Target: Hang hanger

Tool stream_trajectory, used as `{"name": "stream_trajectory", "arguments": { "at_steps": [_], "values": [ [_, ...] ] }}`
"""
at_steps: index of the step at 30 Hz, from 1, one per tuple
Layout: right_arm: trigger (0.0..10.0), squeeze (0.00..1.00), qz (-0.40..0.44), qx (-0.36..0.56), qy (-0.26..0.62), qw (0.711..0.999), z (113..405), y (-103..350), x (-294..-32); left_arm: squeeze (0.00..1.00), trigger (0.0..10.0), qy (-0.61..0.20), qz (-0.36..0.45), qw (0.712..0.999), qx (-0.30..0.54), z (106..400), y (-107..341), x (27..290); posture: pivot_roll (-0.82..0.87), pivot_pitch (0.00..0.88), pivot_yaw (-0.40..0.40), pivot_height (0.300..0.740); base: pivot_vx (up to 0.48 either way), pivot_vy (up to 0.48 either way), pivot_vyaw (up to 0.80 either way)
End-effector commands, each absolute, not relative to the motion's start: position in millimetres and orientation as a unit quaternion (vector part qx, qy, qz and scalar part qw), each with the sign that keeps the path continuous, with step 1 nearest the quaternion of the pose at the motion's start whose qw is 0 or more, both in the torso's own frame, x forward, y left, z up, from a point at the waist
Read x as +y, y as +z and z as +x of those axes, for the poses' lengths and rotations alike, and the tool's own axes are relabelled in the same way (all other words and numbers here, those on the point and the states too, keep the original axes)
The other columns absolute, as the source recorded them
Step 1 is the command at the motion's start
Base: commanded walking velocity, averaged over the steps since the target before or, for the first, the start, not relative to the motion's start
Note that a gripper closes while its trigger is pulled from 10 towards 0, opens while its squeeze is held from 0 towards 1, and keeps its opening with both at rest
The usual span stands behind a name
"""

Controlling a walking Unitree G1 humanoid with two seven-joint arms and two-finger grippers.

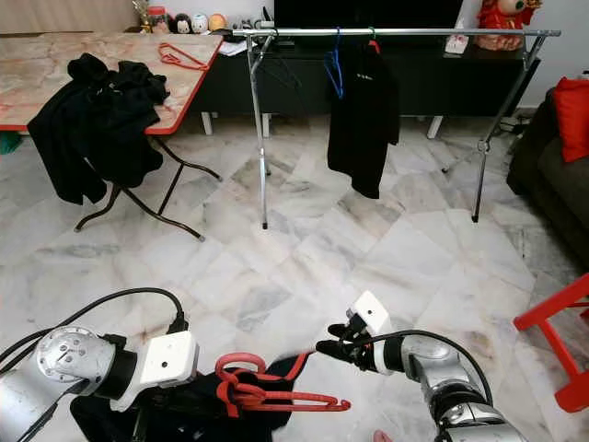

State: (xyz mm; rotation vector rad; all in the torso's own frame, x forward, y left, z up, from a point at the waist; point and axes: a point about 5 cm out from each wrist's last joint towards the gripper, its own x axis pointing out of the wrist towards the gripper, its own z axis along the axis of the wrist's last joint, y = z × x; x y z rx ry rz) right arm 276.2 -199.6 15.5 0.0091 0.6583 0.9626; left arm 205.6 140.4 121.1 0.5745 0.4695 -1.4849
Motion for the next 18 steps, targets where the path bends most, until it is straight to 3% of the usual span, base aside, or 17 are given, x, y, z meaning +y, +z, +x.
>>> {"name": "stream_trajectory", "arguments": {
  "at_steps": [1, 5, 7, 8, 9, 10, 13, 15, 17, 18],
  "values": [
    [10.0, 1.00, 0.010, 0.309, 0.469, 0.828, 276.6, 20.1, -203.5, 0.00, 10.0, -0.663, 0.263, 0.676, 0.186, 208.9, 128.2, 137.9, 0.03, 0.000, -0.034, 0.716, 0.000, 0.000, 0.00],
    [10.0, 1.00, 0.018, 0.309, 0.477, 0.822, 276.8, 24.3, -209.1, 0.00, 10.0, -0.662, 0.247, 0.685, 0.179, 209.6, 128.4, 135.3, 0.03, 0.000, -0.031, 0.716, 0.000, 0.000, 0.00],
    [10.0, 1.00, 0.018, 0.276, 0.457, 0.846, 288.8, 36.9, -213.1, 0.00, 10.0, -0.650, 0.226, 0.705, 0.174, 213.5, 127.2, 134.4, 0.03, 0.000, -0.029, 0.716, 0.000, 0.000, 0.00],
    [10.0, 0.73, 0.017, 0.255, 0.438, 0.862, 296.7, 44.7, -215.3, 0.00, 10.0, -0.640, 0.218, 0.716, 0.173, 216.4, 125.5, 134.5, 0.03, 0.000, -0.029, 0.716, 0.000, 0.000, 0.00],
    [10.0, 0.73, 0.017, 0.255, 0.438, 0.862, 296.7, 44.7, -215.3, 0.00, 10.0, -0.640, 0.218, 0.716, 0.173, 216.4, 125.5, 134.5, 0.03, 0.000, -0.029, 0.716, 0.000, 0.000, 0.00],
    [10.0, 0.00, 0.017, 0.234, 0.427, 0.873, 303.2, 52.2, -216.2, 0.00, 10.0, -0.628, 0.211, 0.730, 0.170, 220.3, 123.6, 134.6, 0.03, 0.000, -0.028, 0.716, 0.000, 0.000, 0.00],
    [10.0, 0.00, 0.033, 0.184, 0.415, 0.890, 318.7, 73.4, -216.9, 0.00, 10.0, -0.597, 0.196, 0.758, 0.175, 229.0, 116.0, 137.3, 0.03, 0.000, -0.029, 0.716, 0.000, 0.000, 0.00],
    [10.0, 0.00, 0.041, 0.163, 0.427, 0.889, 323.6, 83.3, -215.8, 0.00, 10.0, -0.583, 0.186, 0.771, 0.176, 232.1, 112.6, 138.2, 0.02, 0.000, -0.029, 0.716, 0.000, 0.000, 0.00],
    [10.0, 0.00, 0.046, 0.123, 0.460, 0.878, 333.3, 105.0, -210.4, 0.00, 10.0, -0.544, 0.173, 0.806, 0.157, 241.6, 107.7, 135.0, 0.02, 0.000, -0.031, 0.716, 0.000, 0.000, 0.00],
    [10.0, 0.00, 0.046, 0.123, 0.460, 0.878, 333.3, 105.0, -210.4, 0.00, 10.0, -0.544, 0.173, 0.806, 0.157, 241.6, 107.7, 135.0, 0.02, 0.000, -0.031, 0.716, 0.000, 0.000, 0.00]
  ]
}}
